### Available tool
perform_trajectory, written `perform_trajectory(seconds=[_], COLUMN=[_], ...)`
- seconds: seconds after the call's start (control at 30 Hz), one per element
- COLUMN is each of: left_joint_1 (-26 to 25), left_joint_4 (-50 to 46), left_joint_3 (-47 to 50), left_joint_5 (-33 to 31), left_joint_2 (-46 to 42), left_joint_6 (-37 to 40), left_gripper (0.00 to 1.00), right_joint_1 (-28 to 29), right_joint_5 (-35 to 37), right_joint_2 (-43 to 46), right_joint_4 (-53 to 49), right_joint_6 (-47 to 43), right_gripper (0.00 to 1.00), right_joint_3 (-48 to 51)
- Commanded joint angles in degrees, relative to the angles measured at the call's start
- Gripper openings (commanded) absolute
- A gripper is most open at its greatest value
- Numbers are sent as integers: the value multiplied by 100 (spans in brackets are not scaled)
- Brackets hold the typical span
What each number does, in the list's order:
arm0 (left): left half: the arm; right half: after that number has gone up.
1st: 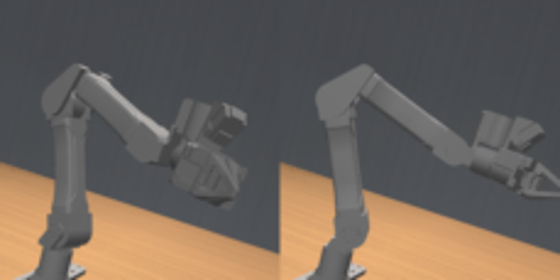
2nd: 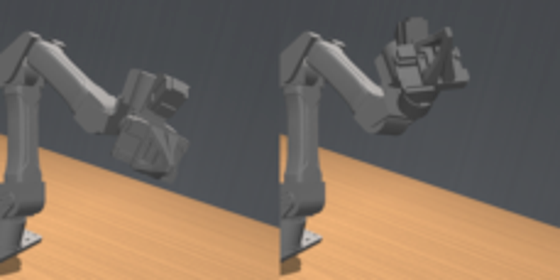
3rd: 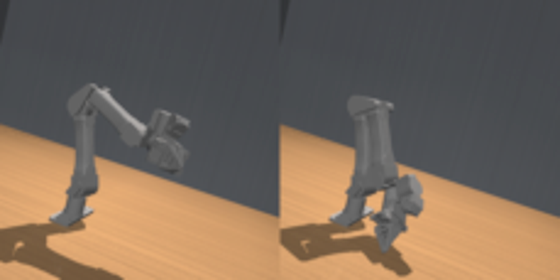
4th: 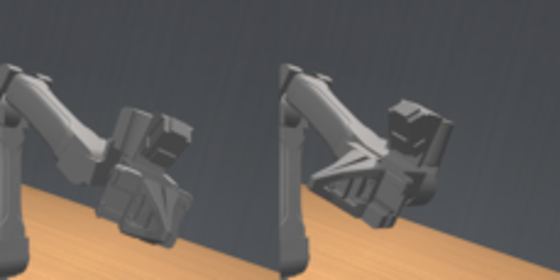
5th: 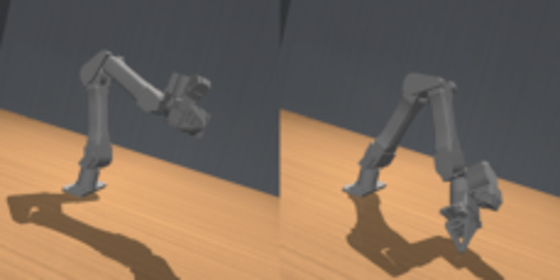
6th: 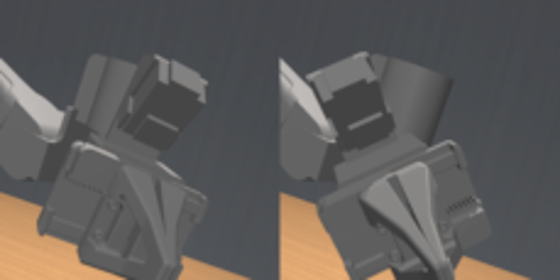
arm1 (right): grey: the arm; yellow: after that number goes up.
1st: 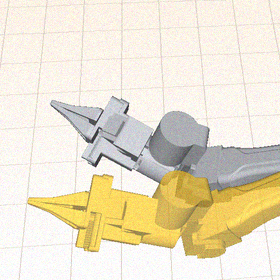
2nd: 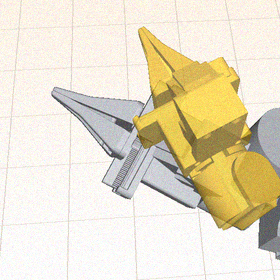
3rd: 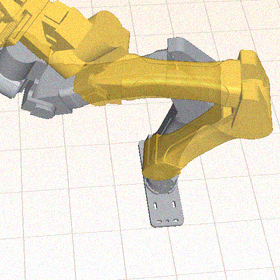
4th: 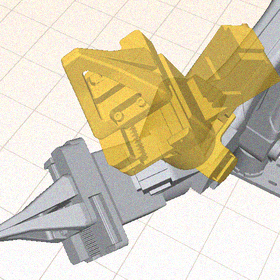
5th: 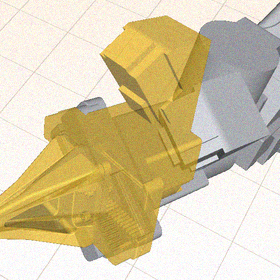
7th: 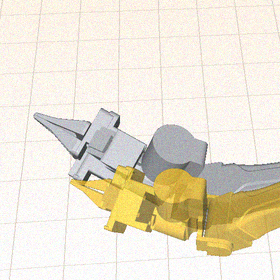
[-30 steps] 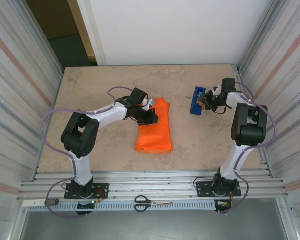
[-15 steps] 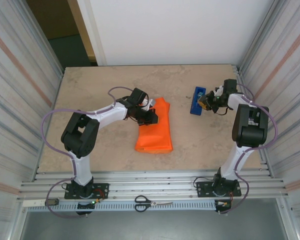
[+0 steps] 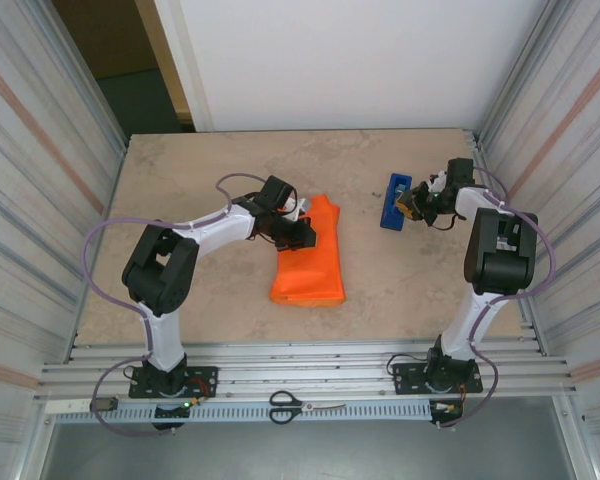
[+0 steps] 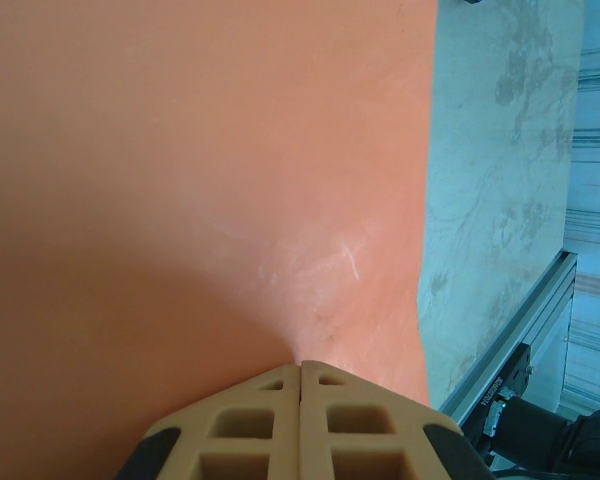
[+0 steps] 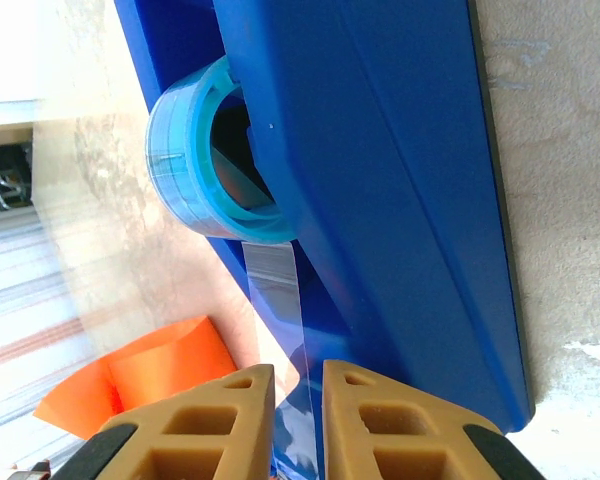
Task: Wrap the gift box in paper
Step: Tear off the tape with the cutter.
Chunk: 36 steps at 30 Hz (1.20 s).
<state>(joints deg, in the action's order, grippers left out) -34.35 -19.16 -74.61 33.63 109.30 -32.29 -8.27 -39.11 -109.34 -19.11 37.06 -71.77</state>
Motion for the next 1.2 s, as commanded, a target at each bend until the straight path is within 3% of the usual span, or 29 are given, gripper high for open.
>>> perform_trajectory(seconds=[0.0,0.17,0.6,1.17], left_joint_1=[-80,-79,-81,-80], left_joint_4=[-358,-343,-342,-351], left_joint_3=[289,293,292,276], left_joint_5=[-330,-330,-322,-296], left_joint_2=[474,467,459,478], left_joint_6=[160,146,144,144], left_gripper=[0,0,0,0], right_joint_1=[10,7,42,84], right_joint_5=[-140,-161,-33,-110], right_joint_2=[53,36,-35,-137], right_joint_4=[-90,-110,-219,-224], right_joint_6=[38,30,-6,-32], right_gripper=[18,16,24,18], right_joint_3=[-37,-50,-143,-207])
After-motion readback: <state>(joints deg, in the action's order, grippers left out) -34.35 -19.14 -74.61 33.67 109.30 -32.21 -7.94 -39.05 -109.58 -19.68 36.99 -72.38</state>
